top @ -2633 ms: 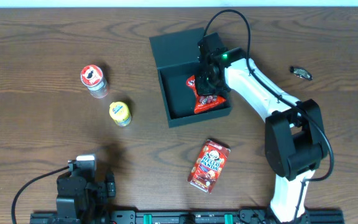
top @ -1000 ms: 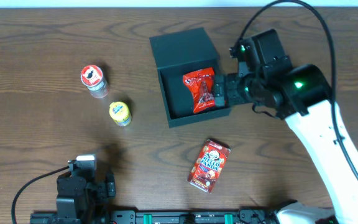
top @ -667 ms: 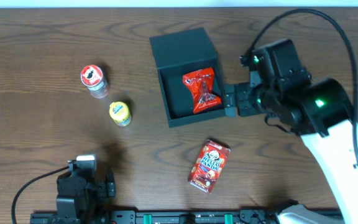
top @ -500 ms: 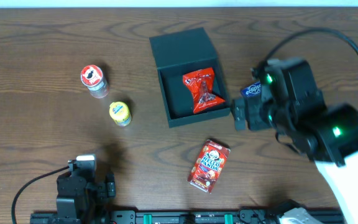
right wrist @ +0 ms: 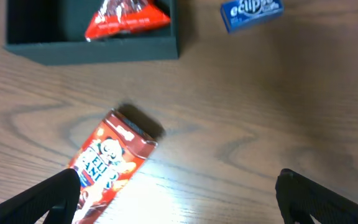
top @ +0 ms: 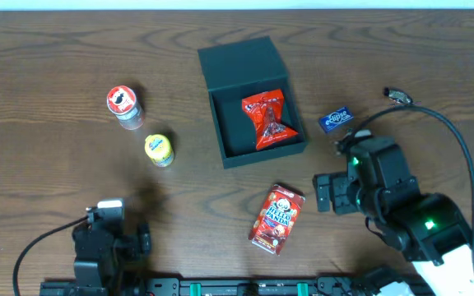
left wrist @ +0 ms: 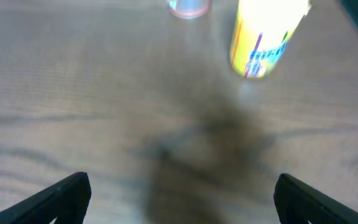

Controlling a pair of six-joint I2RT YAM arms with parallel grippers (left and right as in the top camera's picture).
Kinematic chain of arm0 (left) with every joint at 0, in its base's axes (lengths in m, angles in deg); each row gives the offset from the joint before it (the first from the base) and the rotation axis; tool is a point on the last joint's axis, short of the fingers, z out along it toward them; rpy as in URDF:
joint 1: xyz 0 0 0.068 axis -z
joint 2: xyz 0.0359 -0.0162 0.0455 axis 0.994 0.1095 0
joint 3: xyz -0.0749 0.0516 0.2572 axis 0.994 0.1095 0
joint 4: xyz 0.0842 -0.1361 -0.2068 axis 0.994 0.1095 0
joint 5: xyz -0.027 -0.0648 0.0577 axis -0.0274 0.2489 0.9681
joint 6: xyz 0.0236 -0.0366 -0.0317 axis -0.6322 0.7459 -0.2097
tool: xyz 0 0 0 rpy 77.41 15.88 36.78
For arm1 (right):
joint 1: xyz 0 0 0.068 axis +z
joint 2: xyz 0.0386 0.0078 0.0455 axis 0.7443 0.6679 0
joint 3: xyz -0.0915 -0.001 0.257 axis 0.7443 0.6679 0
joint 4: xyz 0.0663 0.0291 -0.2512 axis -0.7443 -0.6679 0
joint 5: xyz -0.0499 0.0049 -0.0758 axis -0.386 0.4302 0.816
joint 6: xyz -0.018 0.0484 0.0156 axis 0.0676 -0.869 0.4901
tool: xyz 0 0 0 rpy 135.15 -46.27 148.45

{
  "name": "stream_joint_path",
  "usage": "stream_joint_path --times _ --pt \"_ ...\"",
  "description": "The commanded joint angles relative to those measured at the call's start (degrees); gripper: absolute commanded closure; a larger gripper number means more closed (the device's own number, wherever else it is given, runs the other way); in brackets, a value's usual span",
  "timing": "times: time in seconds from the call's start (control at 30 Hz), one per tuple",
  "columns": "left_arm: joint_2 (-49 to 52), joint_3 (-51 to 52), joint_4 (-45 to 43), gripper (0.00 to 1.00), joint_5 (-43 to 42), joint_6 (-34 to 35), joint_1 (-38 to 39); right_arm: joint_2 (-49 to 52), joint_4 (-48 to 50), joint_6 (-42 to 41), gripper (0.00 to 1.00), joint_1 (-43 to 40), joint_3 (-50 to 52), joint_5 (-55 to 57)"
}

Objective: Pack container
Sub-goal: 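Withdraw the right gripper from the box toward the right side, then reach the left gripper over the red Pringles can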

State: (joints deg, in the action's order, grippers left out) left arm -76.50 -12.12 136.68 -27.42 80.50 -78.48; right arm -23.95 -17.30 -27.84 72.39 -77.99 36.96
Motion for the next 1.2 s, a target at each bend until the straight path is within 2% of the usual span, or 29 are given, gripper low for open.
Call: stream_joint_path --times 0.0,0.17,0.27,0.4,0.47,0.63,0.87,1.0,1.1,1.17 --pt "-0.3 0.4 -3.4 0.05 -6.2 0.5 -0.4 -0.7 0.4 -0.6 0.01 0.5 0.8 0.8" --pt "-0.3 0.4 -4.3 0.05 -17.9 1.1 -0.4 -0.7 1.9 -0.5 0.01 0.5 0.8 0.8" --pt "-0.3 0.4 -7.0 0.05 -17.9 1.3 -0.4 -0.7 2.8 -0.5 0.01 0.5 0.8 0.8" --pt "-0.2 0.1 -12.7 0.05 -17.7 7.0 -0.4 -0.7 2.8 -0.5 0.01 0.5 0.8 0.8" --pt "-0.1 -0.4 -15.0 0.05 -17.6 7.3 -0.4 -0.7 2.8 -0.5 0.01 0.5 0.8 0.8" --pt "2.5 -3.4 -18.1 0.05 -11.7 7.3 -0.4 -0.7 2.7 -0.6 0.01 0.5 0.8 0.6" --pt "17.7 -12.5 -18.6 0.05 -1.5 8.4 -0.4 -0.7 2.8 -0.5 0.01 0.5 0.8 0.6" --pt "29.2 -18.2 -20.8 0.05 -0.8 8.2 -0.4 -0.7 2.7 -0.5 0.01 0.5 0.8 0.6" --pt "35.8 -19.6 -24.3 0.05 -0.6 4.2 -0.4 -0.7 2.7 -0.5 0.01 0.5 0.8 0.6" --pt "38.8 -19.7 -26.1 0.05 -0.8 4.0 -0.4 -0.7 2.7 -0.5 0.01 0.5 0.8 0.6"
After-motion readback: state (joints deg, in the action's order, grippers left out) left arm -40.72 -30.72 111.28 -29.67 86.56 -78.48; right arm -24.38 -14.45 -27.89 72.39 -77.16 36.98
